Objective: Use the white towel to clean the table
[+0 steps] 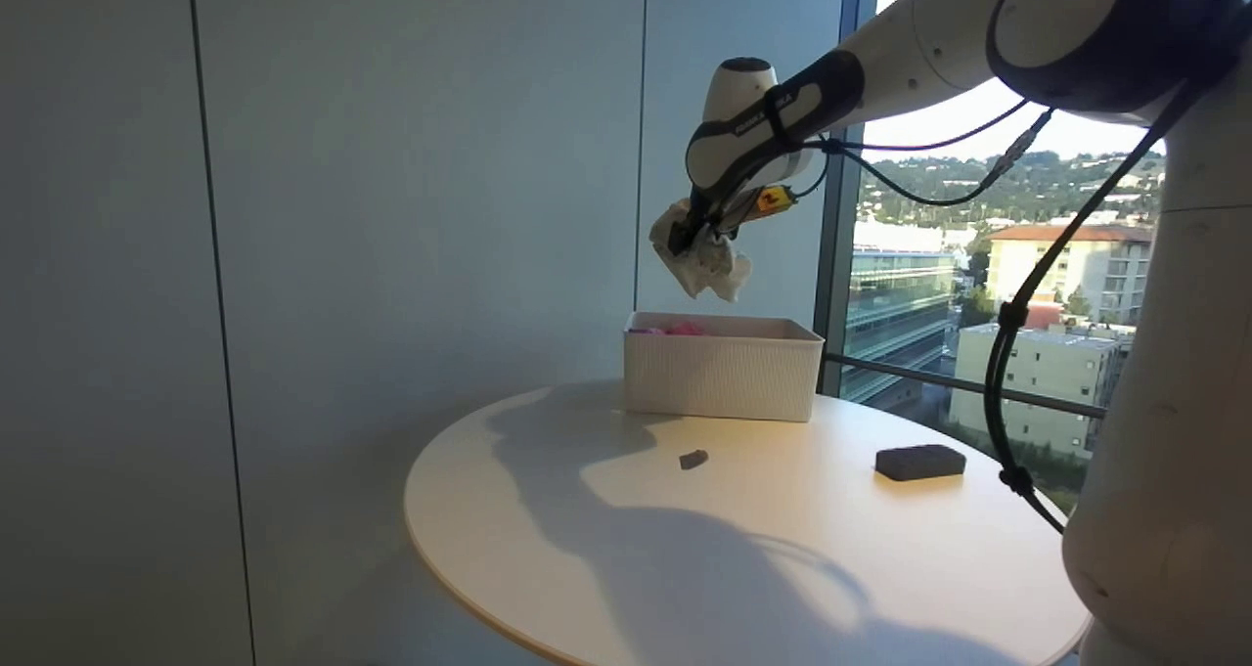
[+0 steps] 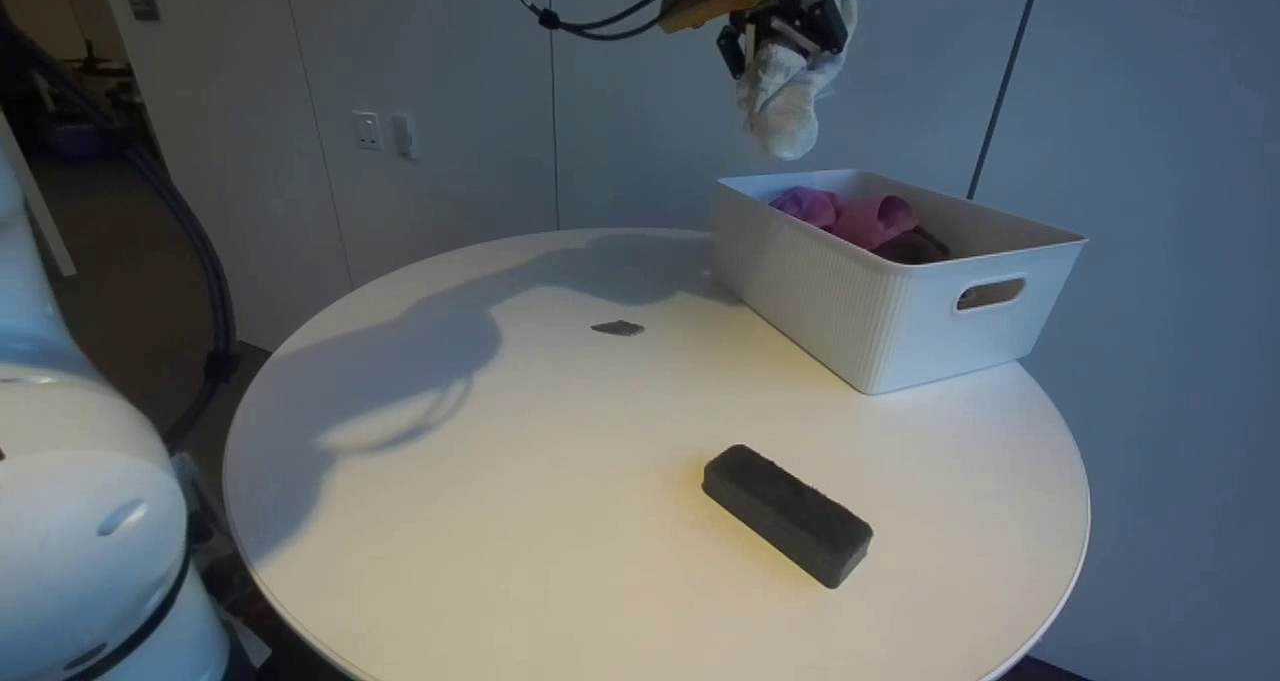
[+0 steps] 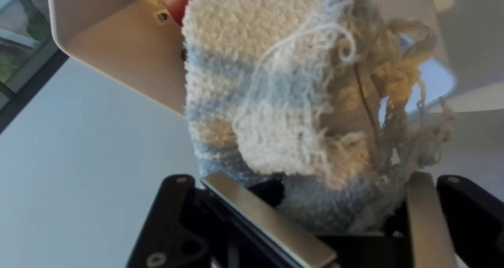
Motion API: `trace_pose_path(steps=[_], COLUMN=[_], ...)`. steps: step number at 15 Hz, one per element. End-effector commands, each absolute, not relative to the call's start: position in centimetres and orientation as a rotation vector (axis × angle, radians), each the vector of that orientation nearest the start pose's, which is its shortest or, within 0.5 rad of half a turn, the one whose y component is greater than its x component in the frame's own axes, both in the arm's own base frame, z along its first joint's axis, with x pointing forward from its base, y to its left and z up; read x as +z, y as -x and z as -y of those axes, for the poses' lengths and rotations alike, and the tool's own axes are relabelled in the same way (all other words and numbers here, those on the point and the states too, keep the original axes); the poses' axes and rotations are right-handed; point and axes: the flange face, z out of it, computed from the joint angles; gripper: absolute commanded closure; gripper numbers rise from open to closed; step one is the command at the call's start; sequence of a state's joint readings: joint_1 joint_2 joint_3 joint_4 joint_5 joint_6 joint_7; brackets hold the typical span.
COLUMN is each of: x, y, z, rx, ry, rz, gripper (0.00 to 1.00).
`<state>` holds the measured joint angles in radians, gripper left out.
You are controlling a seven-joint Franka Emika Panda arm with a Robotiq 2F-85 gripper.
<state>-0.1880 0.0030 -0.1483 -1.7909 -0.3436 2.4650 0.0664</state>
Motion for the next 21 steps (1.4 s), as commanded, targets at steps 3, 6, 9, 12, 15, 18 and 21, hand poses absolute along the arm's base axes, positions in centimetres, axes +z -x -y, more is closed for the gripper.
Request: trace_pose_path(steps=[3,6,9,12,15,18,21], x=[56.5,53.2,53.4,56.0,57.9,57.1,54.8], y=[-63.7,-65.7,-66.4,-65.7,-63.6,-60.7,-57.4], z=[26.2,26.9,26.6,25.1,21.8,17.6,14.5], rx=[-0.996,-0.892,-0.947,-1.059,-0.984,-0.778,-0.623], ry=[3.347,3.338,3.344,3.345,3.329,3.268,3.195], rz=[-0.776,-0.856,-0.874,-0.881,-0.799,-0.623,-0.471], gripper=[0.79,0.56,0.43,0.19,0.00,0.00,0.00])
